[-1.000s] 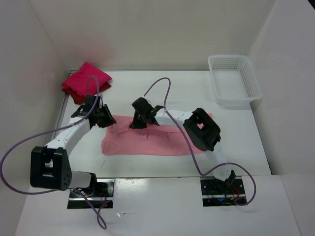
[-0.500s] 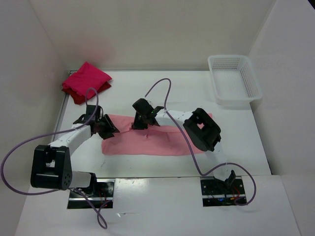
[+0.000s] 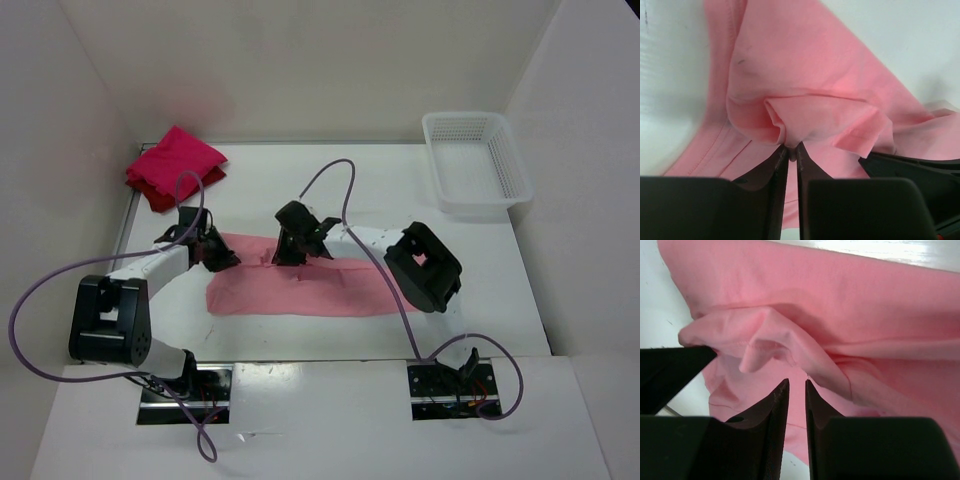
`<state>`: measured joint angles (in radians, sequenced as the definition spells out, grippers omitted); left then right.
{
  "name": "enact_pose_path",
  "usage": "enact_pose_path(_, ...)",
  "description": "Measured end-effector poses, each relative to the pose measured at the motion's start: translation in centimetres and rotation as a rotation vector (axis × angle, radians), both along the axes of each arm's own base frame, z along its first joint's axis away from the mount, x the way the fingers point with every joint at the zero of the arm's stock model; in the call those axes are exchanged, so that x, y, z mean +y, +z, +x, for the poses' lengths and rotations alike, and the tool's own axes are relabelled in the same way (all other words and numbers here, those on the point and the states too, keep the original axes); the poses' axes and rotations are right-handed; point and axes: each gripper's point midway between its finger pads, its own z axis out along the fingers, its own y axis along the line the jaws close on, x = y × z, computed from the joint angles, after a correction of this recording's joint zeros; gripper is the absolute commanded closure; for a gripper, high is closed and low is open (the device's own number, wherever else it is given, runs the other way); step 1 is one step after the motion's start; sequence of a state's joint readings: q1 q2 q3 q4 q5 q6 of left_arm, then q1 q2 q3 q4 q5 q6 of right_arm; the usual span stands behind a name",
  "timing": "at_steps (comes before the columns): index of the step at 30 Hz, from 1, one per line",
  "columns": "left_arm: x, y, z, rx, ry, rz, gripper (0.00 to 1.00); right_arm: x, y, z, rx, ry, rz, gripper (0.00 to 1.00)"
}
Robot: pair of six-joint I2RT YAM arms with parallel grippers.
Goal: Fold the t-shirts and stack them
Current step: Fold the other side of the tshirt into a rectangle
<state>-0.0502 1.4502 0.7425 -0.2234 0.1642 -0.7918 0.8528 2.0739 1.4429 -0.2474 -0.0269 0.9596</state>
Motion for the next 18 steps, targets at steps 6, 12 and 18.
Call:
enact_pose_path(6, -0.1, 0.5, 0.4, -0.019, -0.005, -0.005, 0.9, -0.5, 0.4, -0.8, 0.007, 0.012, 0.007, 0.67)
enact_pose_path(12, -0.3, 1.2, 0.7, -0.032, -0.011, -0.015, 0.9, -0.3, 0.6, -0.7, 0.004, 0.022, 0.005, 0.64)
enact_pose_path(18, -0.3, 1.4, 0.6, -0.035, -0.011, -0.015, 0.9, 1.4, 1.4, 0.2, -0.008, 0.04, 0.038, 0.64)
